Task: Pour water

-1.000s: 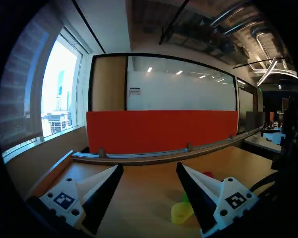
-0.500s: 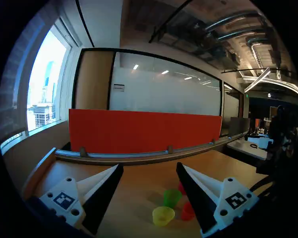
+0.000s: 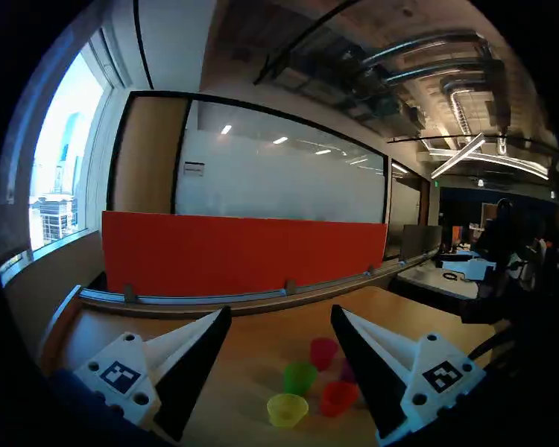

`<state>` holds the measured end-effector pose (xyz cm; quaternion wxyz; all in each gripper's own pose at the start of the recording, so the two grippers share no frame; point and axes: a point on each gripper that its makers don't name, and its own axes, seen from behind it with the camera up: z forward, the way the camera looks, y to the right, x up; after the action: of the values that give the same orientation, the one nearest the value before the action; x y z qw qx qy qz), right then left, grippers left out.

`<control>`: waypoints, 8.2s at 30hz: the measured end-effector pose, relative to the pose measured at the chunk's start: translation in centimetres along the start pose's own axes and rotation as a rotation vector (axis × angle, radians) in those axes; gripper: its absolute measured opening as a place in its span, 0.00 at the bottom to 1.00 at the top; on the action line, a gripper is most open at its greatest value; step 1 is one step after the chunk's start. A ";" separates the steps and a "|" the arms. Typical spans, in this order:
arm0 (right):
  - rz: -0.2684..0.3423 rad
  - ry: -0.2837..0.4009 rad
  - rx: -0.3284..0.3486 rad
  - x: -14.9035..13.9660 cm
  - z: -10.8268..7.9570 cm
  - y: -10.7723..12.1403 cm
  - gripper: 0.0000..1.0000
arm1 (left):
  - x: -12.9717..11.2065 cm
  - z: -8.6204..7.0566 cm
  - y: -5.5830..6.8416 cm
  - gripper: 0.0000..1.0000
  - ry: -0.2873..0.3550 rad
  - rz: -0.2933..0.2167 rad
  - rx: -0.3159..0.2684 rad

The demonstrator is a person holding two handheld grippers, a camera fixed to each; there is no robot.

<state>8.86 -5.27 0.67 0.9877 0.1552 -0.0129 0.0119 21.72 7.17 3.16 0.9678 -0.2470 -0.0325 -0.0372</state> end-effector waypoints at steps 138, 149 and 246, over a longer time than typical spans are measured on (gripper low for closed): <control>-0.252 -0.669 0.631 -28.0 -0.6 -12.9 1.00 | -15.9 6.7 3.5 0.99 -0.435 0.243 -0.402; -0.287 -0.663 0.628 -29.9 0.7 -13.5 1.00 | -16.4 7.1 3.4 0.99 -0.439 0.239 -0.405; -0.129 -0.135 0.439 -5.5 4.6 -7.5 0.91 | -24.2 13.9 3.0 1.00 -0.706 0.284 -0.434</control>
<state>3.46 -13.92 2.57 0.9260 0.3670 -0.0659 -0.0589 -2.76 17.88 11.93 0.8184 -0.4444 -0.3184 0.1771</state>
